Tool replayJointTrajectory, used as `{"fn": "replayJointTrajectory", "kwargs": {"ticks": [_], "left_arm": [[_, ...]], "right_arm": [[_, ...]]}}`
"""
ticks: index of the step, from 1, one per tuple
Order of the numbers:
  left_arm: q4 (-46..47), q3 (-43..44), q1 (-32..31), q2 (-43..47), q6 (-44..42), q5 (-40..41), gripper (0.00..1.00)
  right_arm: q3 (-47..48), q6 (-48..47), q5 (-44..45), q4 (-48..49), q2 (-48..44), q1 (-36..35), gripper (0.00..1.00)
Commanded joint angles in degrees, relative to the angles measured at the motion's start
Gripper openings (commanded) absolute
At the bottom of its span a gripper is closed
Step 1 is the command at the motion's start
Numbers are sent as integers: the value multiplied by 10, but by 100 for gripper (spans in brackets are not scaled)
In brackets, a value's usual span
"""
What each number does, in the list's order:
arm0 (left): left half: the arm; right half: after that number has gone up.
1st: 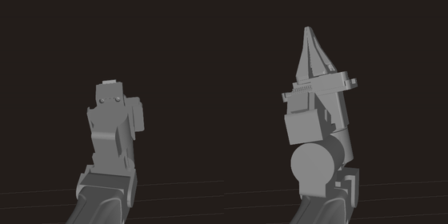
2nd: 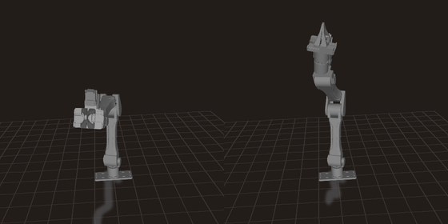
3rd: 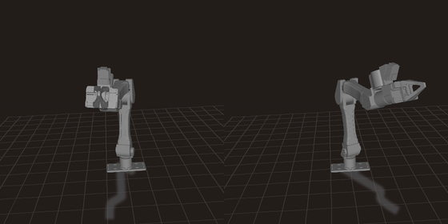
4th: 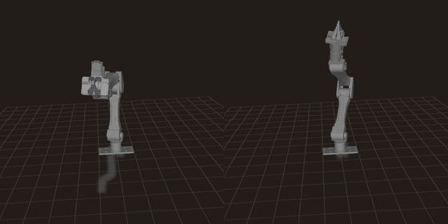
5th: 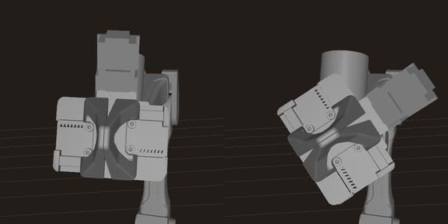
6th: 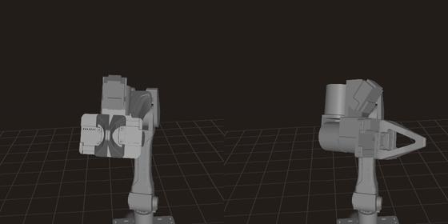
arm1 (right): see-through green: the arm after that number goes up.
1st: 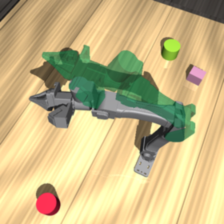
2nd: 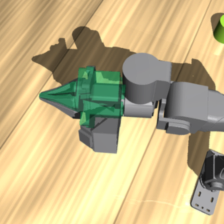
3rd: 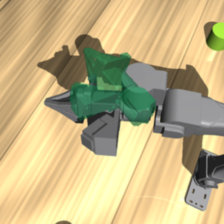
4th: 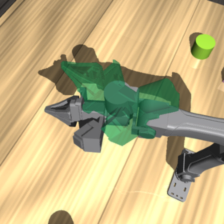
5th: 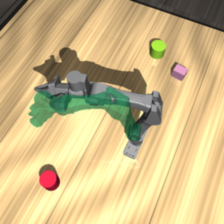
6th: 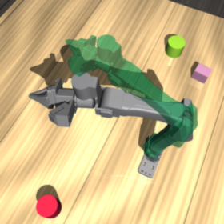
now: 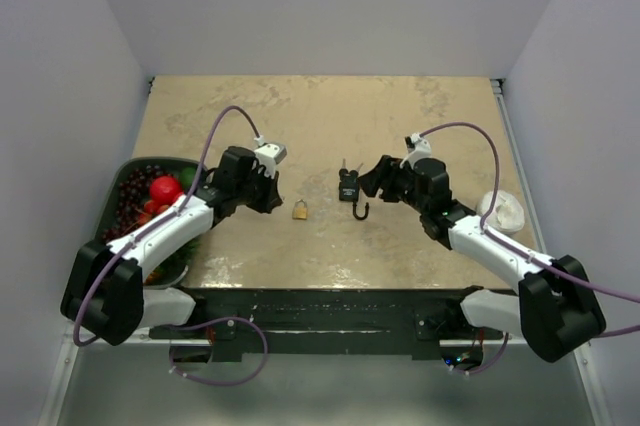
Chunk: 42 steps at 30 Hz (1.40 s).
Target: Unlock with the key
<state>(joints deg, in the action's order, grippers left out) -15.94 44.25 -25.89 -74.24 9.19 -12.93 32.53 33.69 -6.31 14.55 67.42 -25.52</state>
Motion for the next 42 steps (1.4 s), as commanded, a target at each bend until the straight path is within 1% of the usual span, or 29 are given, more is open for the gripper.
{"fn": "replayJointTrajectory", "kwargs": {"ticks": [1,3,4,6,7,8,10,11,12,13,14,15,16,17,20,21,26,30,34,42], "left_arm": [[56,25,-6,24,-29,-41,0],[75,31,-11,28,-28,-45,0],[83,37,-21,29,-28,-44,0],[99,46,-37,24,-27,-17,0],[101,59,-54,21,-26,-5,0],[102,66,-61,15,-23,15,0],[104,90,-71,-6,-8,30,0],[105,96,-71,-13,20,54,0],[108,103,-71,-26,35,60,0],[114,103,-72,-31,45,61,0],[118,102,-72,-35,77,62,0],[140,98,-72,-37,93,57,0],[151,85,-73,-36,107,53,0],[169,79,-77,-35,130,56,0],[202,59,-101,-31,159,90,0],[225,45,-107,-29,167,96,0],[298,12,-120,-29,222,106,0],[339,-4,-136,-28,238,120,0],[365,-15,-151,-28,253,128,0],[381,-21,-176,-42,261,128,0]], "right_arm": [[9,107,-77,55,20,-15,68],[15,143,-102,67,35,-23,68],[22,175,-110,73,41,-30,68],[28,203,-124,93,53,-40,67],[35,216,-124,98,55,-53,67],[40,220,-121,100,55,-59,66],[51,231,-103,99,57,-79,66],[51,240,-100,101,59,-81,66],[48,251,-100,120,61,-83,66],[36,285,-100,135,61,-85,65],[28,305,-100,151,63,-85,65],[20,326,-98,185,63,-87,65],[10,357,-94,196,66,-88,64],[10,364,-81,200,65,-92,64],[25,360,-57,168,66,-104,64],[28,361,-56,166,67,-106,64],[30,378,-48,169,82,-107,64],[30,388,-35,181,93,-107,65],[31,393,-35,188,111,-107,65],[28,406,-27,206,120,-106,65]]}}
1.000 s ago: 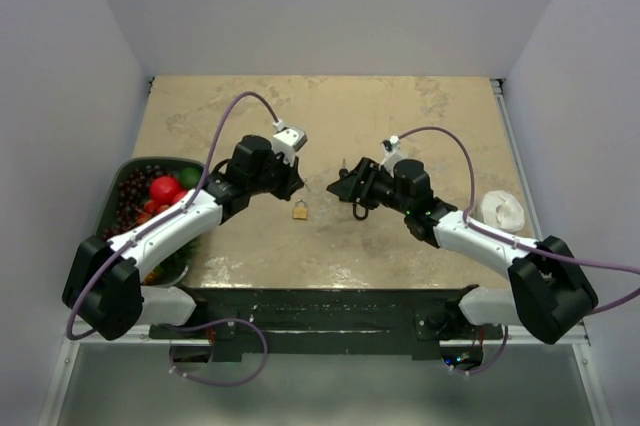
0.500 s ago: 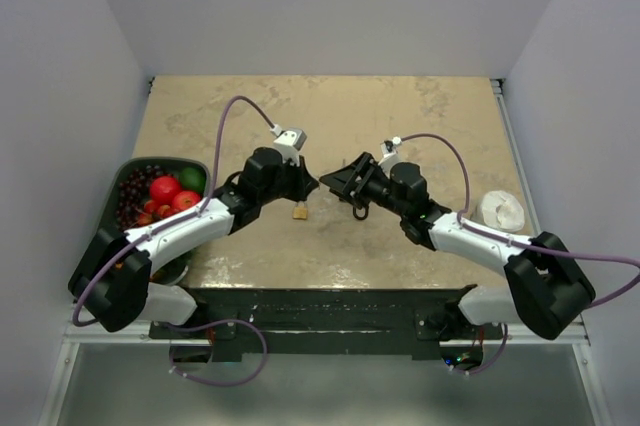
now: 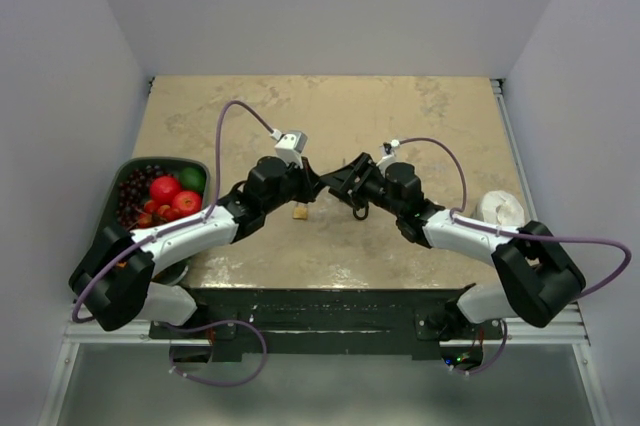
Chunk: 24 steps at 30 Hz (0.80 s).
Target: Unlock with the key
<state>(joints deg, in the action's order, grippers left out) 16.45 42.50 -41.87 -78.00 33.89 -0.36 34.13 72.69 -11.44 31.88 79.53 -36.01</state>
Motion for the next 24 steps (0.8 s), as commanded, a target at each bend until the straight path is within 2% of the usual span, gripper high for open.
{"fn": "replayJointTrajectory", "kwargs": {"ticks": [1,14,24], "left_arm": [[59,-3,-17,-4,14,2,0],[86,-23,-44,-5,28,28,0],[112,-50,-48,18,56,75,0]], "right_arm": [[12,18,27,33,-3,-2,65],[-18,79,56,78,-17,-2,65],[-36,94,96,67,-62,-2,64]]}}
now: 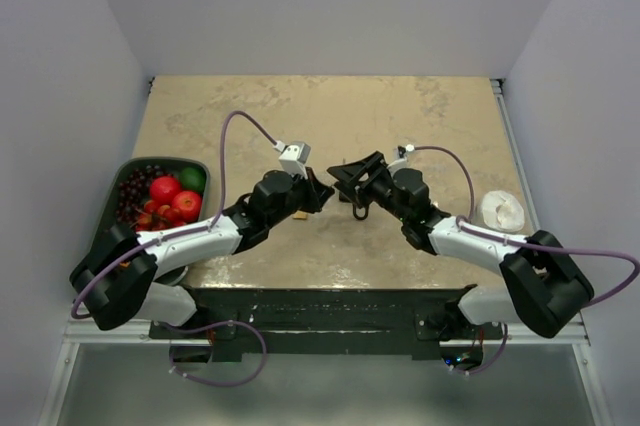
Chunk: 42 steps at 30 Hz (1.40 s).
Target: Unlock with the key
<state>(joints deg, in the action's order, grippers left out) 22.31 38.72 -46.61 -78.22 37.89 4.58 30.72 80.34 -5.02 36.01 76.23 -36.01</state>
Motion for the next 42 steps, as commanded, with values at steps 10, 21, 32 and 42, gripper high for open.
{"fn": "replayJointTrajectory", "kwargs": {"ticks": [10,21,32,42], "left_arm": [[66,-1,-1,9,-2,32,0],[59,22,-4,-16,-28,40,0],[70,30,-14,-48,-56,64,0],[85,31,-36,-50,-61,84,0]], "right_arm": [[-14,11,35,11,-42,-1,63],[-37,7,32,11,-36,-1,60],[-34,16,14,20,-21,-2,62],[-40,27,1,45,6,-1,61]]}}
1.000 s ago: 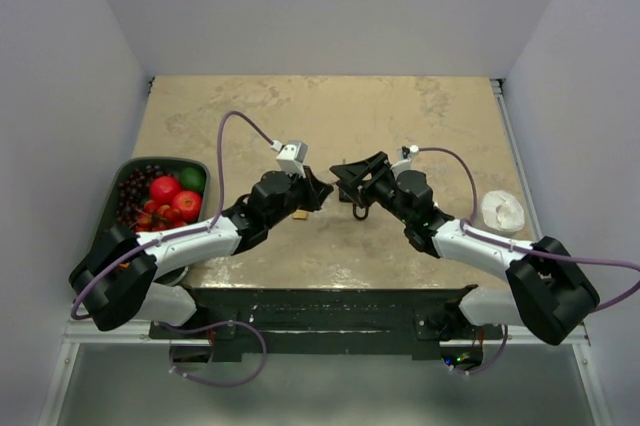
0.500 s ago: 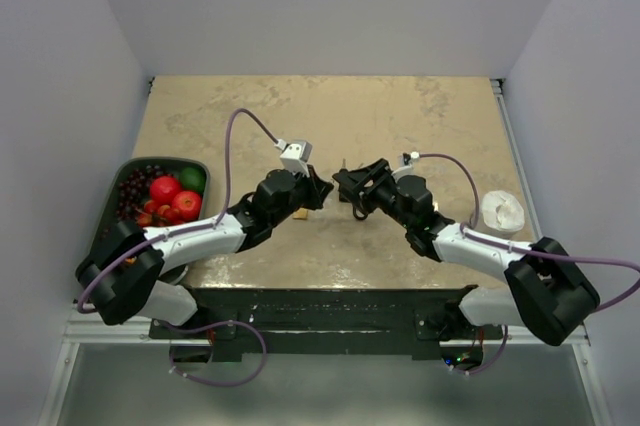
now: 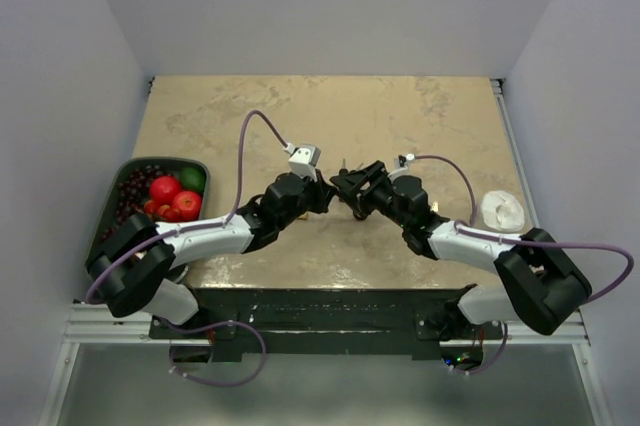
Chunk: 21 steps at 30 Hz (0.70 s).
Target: Unlock with the key
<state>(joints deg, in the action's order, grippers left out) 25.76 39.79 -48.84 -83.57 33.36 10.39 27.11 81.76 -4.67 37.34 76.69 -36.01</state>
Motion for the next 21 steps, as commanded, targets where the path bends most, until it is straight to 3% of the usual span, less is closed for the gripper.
{"fn": "replayJointTrajectory", "kwargs": {"ticks": [1,11,21], "left_arm": [[50,20,-14,3,-16,28,0],[62,7,-29,0,-12,23,0],[56,-12,-39,11,-4,35,0]], "right_arm": [[-6,14,-1,32,1,-2,61],[-3,10,1,45,15,-1,60],[-13,10,18,42,-4,-1,52]]}}
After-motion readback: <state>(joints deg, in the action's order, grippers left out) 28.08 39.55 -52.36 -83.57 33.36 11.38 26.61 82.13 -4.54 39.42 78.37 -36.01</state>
